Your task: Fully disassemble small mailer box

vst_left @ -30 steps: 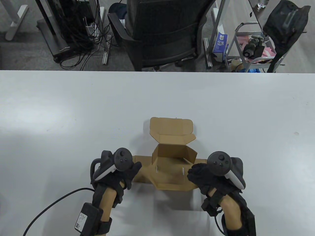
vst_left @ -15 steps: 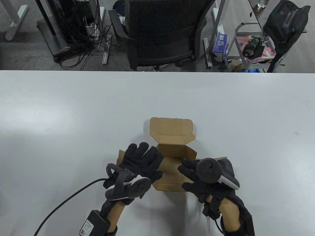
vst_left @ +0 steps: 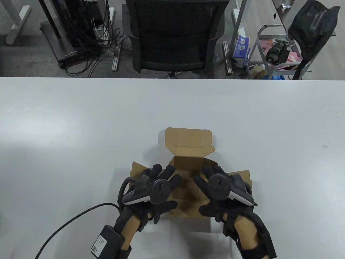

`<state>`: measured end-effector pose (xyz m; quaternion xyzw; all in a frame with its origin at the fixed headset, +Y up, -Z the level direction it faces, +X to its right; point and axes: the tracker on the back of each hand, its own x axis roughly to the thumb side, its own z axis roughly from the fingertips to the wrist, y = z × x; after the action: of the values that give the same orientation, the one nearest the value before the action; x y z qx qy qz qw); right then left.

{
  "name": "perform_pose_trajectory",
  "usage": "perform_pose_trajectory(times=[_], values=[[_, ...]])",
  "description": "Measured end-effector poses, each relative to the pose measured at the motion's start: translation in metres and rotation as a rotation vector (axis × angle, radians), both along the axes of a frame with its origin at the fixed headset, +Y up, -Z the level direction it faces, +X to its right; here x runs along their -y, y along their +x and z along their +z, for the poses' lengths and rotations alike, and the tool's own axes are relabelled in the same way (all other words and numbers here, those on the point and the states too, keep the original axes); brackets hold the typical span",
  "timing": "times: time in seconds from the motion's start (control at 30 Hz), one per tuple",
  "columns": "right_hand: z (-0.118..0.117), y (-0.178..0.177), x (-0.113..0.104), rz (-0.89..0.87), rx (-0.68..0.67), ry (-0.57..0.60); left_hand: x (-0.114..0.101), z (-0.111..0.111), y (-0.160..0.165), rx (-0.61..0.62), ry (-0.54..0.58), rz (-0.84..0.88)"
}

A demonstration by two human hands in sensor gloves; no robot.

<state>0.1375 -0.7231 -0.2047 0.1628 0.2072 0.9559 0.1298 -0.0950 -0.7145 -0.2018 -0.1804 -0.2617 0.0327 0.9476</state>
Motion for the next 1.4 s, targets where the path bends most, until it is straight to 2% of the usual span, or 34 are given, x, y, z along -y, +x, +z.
perform_pose_trajectory(times=[0.13, 0.23, 0.4, 0.63, 1.1, 1.4], values=[[-0.010, 0.003, 0.012, 0.053, 0.022, -0.051, 0.018, -0.008, 0.000, -0.017, -0.119, -0.109], [-0.018, 0.005, 0.021, 0.094, 0.043, -0.089, 0.027, -0.016, 0.001, -0.019, -0.167, -0.136], [-0.031, 0.012, 0.034, 0.091, 0.078, -0.169, 0.034, -0.030, 0.003, -0.051, -0.118, -0.187], [-0.035, 0.017, 0.043, 0.043, 0.096, -0.244, 0.046, -0.037, -0.005, -0.074, -0.203, -0.150], [-0.036, 0.022, 0.047, 0.012, 0.112, -0.267, 0.052, -0.039, -0.009, -0.099, -0.244, -0.074], [-0.032, 0.023, 0.050, -0.037, 0.104, -0.254, 0.053, -0.036, -0.010, -0.085, -0.217, -0.064]])
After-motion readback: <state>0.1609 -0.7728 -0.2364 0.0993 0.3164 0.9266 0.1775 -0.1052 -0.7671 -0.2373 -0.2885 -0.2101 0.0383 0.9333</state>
